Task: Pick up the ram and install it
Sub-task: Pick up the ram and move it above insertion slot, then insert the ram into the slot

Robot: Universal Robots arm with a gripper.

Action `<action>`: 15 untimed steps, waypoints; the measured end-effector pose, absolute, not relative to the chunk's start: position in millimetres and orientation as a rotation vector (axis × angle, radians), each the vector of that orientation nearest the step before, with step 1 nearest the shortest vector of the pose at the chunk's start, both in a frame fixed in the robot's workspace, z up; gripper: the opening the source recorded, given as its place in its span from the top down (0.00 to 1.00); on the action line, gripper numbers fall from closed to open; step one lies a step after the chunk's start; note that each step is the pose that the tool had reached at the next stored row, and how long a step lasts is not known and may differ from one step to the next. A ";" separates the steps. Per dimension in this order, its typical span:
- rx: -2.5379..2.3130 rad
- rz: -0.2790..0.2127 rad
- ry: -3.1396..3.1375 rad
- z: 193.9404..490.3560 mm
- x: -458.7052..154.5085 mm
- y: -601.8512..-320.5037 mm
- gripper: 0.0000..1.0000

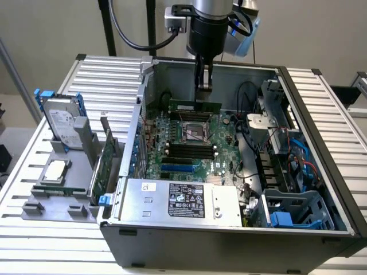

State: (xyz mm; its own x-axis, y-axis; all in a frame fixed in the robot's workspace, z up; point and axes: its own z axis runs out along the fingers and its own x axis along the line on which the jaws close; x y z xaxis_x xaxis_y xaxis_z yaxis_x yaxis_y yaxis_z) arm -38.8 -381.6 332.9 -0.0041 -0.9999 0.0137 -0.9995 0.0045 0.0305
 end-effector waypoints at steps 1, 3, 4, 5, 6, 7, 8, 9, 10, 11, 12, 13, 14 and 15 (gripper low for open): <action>2.194 -0.019 -2.204 332.8 -38.8 -381.5 1.00; 2.194 -0.019 -2.204 332.8 -38.8 -381.5 1.00; 2.194 -0.019 -2.204 332.8 -38.8 -381.5 1.00; 2.194 -0.019 -2.204 332.8 -38.8 -381.5 1.00; 2.194 -0.019 -2.204 332.8 -38.8 -381.5 1.00; 2.194 -0.019 -2.204 332.8 -38.8 -381.5 1.00; 2.194 -0.019 -2.204 332.8 -38.8 -381.5 1.00; 2.194 -0.019 -2.204 332.8 -38.8 -381.4 1.00; 2.194 -0.019 -2.204 332.8 -38.8 -381.5 1.00; 2.194 -0.019 -2.204 332.8 -38.8 -381.5 1.00; 2.194 -0.019 -2.204 332.8 -38.8 -381.5 1.00; 2.194 -0.019 -2.204 332.8 -38.8 -381.5 1.00; 2.194 -0.019 -2.204 332.8 -38.8 -381.5 1.00; 2.194 -0.019 -2.204 332.8 -38.8 -381.5 1.00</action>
State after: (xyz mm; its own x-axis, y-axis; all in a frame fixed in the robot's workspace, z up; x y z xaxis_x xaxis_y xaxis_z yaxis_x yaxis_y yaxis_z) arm -38.8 -381.5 332.8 -0.0042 -0.9999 0.0138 -0.9995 0.0047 0.0309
